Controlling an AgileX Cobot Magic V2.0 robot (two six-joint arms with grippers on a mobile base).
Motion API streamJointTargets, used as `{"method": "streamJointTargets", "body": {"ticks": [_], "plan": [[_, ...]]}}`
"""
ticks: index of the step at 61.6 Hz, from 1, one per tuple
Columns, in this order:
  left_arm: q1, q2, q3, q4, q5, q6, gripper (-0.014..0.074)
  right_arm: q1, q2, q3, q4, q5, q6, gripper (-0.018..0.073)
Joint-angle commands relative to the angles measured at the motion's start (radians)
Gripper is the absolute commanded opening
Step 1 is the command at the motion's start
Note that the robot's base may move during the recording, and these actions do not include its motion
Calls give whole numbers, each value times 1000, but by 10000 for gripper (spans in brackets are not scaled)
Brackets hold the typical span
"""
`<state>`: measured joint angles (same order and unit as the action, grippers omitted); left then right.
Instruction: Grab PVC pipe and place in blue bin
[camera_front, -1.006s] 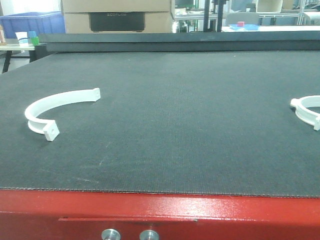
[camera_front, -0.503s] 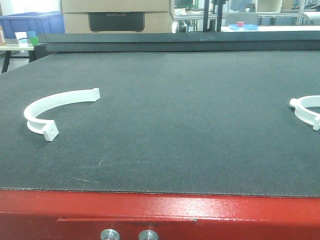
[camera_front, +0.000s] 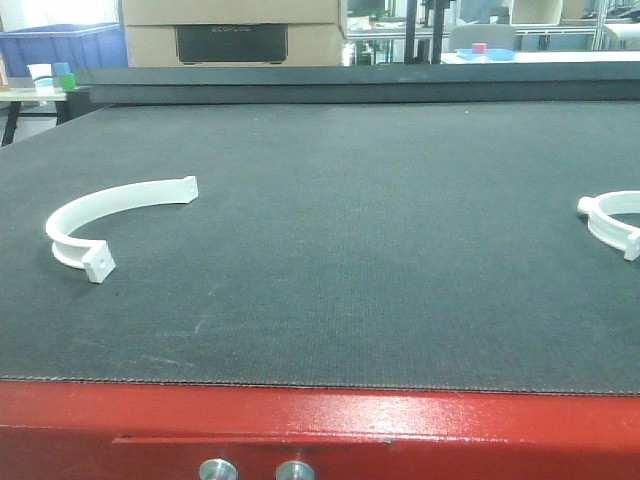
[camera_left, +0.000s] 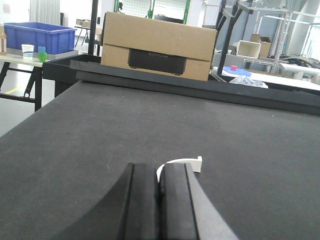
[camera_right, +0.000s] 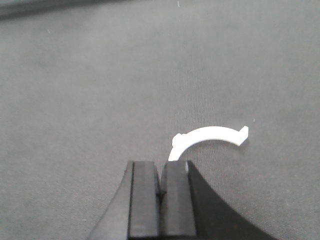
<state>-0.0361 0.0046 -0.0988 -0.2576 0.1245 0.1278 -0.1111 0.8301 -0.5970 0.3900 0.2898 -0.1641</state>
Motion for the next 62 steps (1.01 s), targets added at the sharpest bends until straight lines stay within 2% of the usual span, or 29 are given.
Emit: {"method": "streamJointTargets", "body": {"ticks": [1,13,18,27,42,62], "plan": [[2,-5,-29,-10,11,-1,-111,2,52,-37,6,-32,-2,-163],[2,85,-104,-10,58,-1,-111,2,107,-75,6,-29,-2,-163],[2,166,-149,-10,58,-1,-111,2,121,-75,-2,-29,-2,-163],[2,349,-255,-10,50,-1,-111,2,149,-79,-91,-49,-2,-163],[2,616,-401,-6,52,-1,-111,3,248,-81,-96,-48,-2,-163],[2,748,-442,17,-54,-1,-111,6,414,-146,-100,-97,-2,-143]]}}
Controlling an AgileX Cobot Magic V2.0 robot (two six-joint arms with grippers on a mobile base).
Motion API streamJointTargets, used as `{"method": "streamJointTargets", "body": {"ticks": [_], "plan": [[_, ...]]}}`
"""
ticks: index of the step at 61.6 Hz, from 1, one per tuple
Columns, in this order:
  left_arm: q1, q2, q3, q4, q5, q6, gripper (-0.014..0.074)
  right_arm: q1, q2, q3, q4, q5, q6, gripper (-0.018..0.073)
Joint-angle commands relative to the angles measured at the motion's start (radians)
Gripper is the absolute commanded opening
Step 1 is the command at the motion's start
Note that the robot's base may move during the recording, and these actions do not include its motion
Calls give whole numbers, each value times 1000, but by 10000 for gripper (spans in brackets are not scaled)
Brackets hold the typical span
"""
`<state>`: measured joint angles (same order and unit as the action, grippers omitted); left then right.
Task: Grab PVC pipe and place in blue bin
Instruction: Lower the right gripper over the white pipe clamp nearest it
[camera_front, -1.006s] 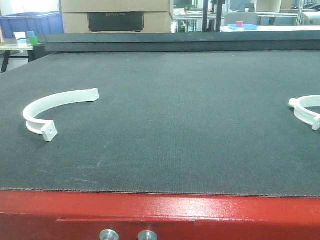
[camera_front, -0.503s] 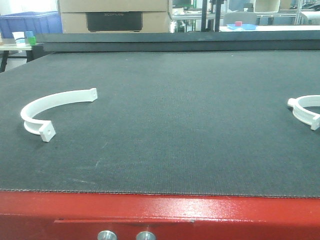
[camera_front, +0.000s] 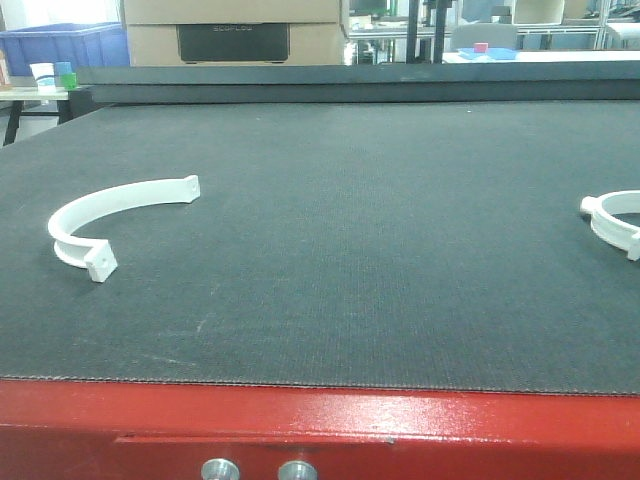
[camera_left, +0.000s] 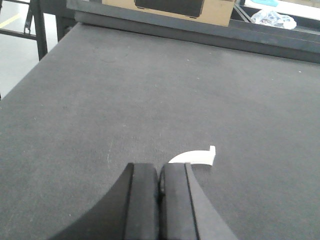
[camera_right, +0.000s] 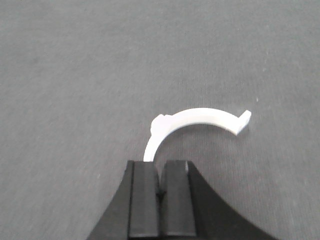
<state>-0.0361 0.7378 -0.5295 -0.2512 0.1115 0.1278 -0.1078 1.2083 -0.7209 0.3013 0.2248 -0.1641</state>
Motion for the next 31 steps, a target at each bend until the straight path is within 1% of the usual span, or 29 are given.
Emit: {"method": "streamJointTargets", "body": {"ticks": [1,5,11,14,19,31], "plan": [[2,17,-12,13,-46,-1,-111,3,46,-27,-12,-32,-2,-134],[2,17,-12,14,-52,-1,-111,7,76,-38,-12,-32,-2,-87],[2,17,-12,37,-66,-1,-111,13,107,-52,-12,-32,-2,14],[2,17,-12,38,-78,-1,-111,15,121,-58,-12,-32,-2,79],[2,17,-12,38,-82,-1,-111,23,131,-58,-12,-37,-2,146],[2,17,-12,38,-95,-1,-111,34,162,-58,-12,-72,-2,201]]}}
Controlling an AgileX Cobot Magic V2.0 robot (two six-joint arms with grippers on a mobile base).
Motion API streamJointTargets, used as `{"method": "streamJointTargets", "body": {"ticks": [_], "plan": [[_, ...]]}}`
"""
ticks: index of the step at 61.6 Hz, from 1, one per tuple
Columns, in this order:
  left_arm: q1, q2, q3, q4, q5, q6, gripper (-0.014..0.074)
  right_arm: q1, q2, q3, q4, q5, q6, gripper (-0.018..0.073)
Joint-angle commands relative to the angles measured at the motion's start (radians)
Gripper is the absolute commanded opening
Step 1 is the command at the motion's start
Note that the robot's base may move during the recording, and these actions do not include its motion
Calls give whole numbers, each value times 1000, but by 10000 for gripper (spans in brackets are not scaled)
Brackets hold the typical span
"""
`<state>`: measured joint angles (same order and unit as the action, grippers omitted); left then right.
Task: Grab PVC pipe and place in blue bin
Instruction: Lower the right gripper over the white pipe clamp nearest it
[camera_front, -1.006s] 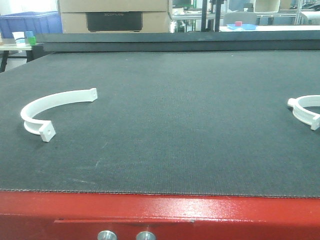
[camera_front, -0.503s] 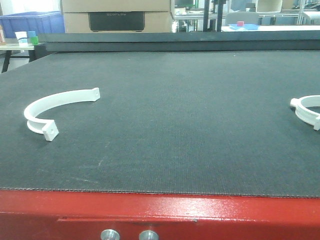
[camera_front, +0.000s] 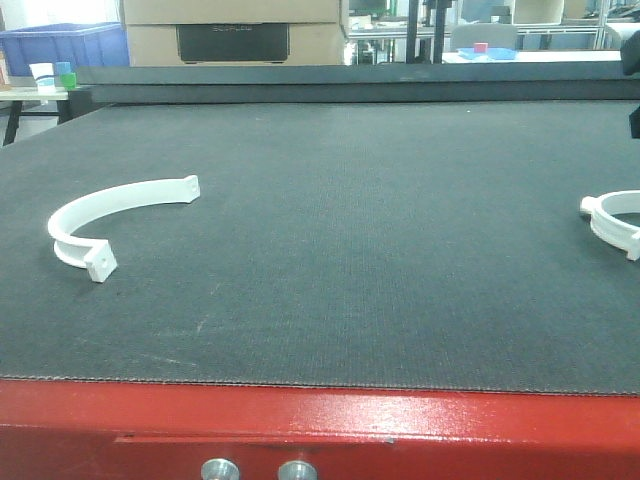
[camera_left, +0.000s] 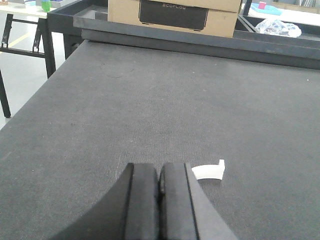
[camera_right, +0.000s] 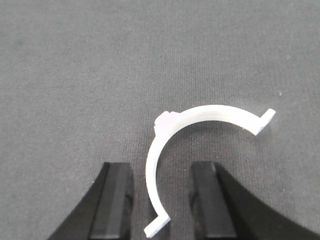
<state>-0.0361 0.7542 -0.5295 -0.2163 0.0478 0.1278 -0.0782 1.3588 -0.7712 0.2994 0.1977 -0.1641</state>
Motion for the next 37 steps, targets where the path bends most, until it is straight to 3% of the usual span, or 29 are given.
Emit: {"method": "streamJointTargets", "body": {"ticks": [1,29,37], "plan": [[2,1,-12,3,-37,-1,-111,4,15,-8,-10,-50,-2,204],[2,1,-12,3,-58,-1,-111,21,144,-8,-39,-138,-2,206],[2,1,-12,3,-58,-1,-111,21,158,-8,-97,-184,-2,206]]}}
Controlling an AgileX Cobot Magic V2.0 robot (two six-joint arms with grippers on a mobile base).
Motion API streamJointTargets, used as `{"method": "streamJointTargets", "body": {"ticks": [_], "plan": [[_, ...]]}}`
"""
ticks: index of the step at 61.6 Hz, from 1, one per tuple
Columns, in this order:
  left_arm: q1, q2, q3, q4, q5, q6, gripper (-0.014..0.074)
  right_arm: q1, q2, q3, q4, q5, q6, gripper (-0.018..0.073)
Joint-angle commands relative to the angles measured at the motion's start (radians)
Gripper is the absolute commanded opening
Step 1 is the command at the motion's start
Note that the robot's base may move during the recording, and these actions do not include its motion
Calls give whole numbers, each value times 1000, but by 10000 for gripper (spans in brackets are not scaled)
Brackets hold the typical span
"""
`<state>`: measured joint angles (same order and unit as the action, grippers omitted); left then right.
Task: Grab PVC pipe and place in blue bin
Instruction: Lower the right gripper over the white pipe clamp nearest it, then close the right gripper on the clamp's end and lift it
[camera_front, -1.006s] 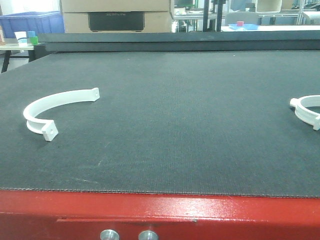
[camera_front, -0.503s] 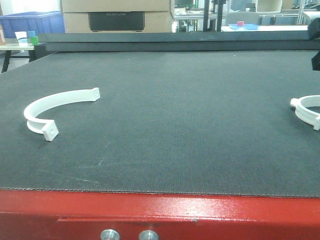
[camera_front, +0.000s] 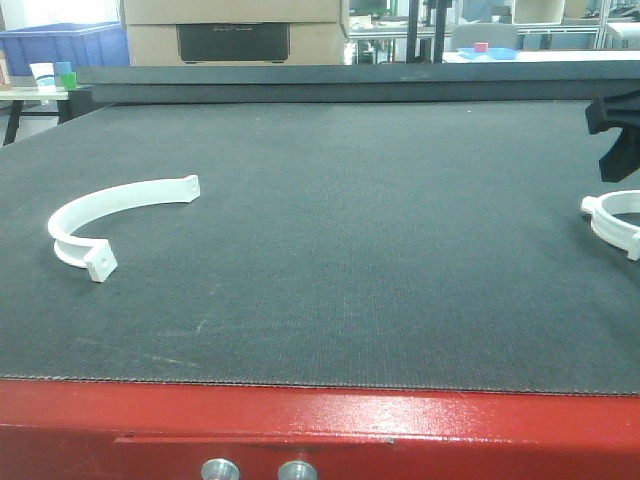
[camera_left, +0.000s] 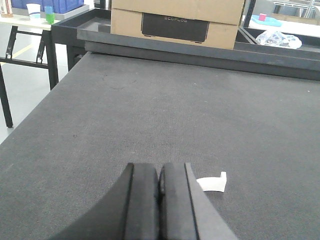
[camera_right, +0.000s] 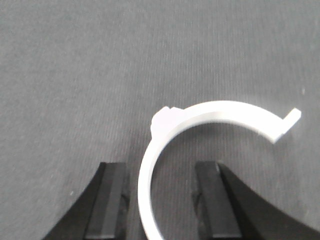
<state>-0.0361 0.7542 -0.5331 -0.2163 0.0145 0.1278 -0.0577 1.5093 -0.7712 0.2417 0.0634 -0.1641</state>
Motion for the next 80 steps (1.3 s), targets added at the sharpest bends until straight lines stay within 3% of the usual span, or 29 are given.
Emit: {"method": "streamJointTargets", "body": {"ticks": [1,80], "plan": [[2,1,-8,3,-25,-1,-111,0,10,-8,-51,-53,-2,206],[2,-1,-8,0,-59,-1,-111,7,134,-8,-90,-151,-2,202]]}}
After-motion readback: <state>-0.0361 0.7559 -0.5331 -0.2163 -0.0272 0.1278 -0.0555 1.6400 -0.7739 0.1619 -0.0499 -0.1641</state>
